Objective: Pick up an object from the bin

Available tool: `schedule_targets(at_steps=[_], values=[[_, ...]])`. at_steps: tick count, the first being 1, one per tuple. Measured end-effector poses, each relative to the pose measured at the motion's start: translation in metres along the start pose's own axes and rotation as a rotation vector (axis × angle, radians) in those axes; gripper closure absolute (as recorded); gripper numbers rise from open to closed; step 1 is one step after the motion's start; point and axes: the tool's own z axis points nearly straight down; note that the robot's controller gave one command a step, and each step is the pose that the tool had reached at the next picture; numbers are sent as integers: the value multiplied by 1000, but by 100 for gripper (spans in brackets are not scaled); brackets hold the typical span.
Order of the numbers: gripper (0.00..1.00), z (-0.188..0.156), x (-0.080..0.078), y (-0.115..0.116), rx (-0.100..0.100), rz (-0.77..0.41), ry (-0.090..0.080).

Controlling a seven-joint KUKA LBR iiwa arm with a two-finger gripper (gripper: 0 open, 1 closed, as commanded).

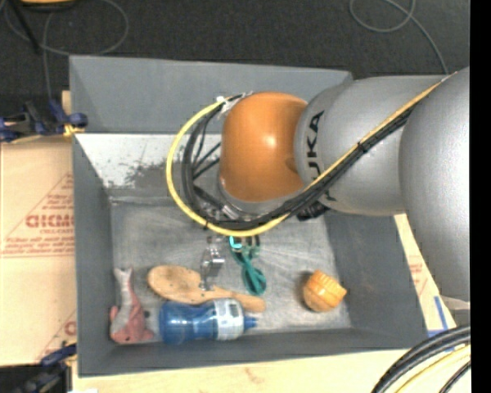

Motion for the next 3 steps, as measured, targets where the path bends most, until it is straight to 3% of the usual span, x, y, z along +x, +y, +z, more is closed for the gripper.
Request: schedule_targets(at_steps=[1, 2, 3], values=[[0, -4, -2, 0, -1, 3, -8], [100, 87, 9, 38, -3, -55, -10], [100, 87, 9, 38, -3, -54, -9]])
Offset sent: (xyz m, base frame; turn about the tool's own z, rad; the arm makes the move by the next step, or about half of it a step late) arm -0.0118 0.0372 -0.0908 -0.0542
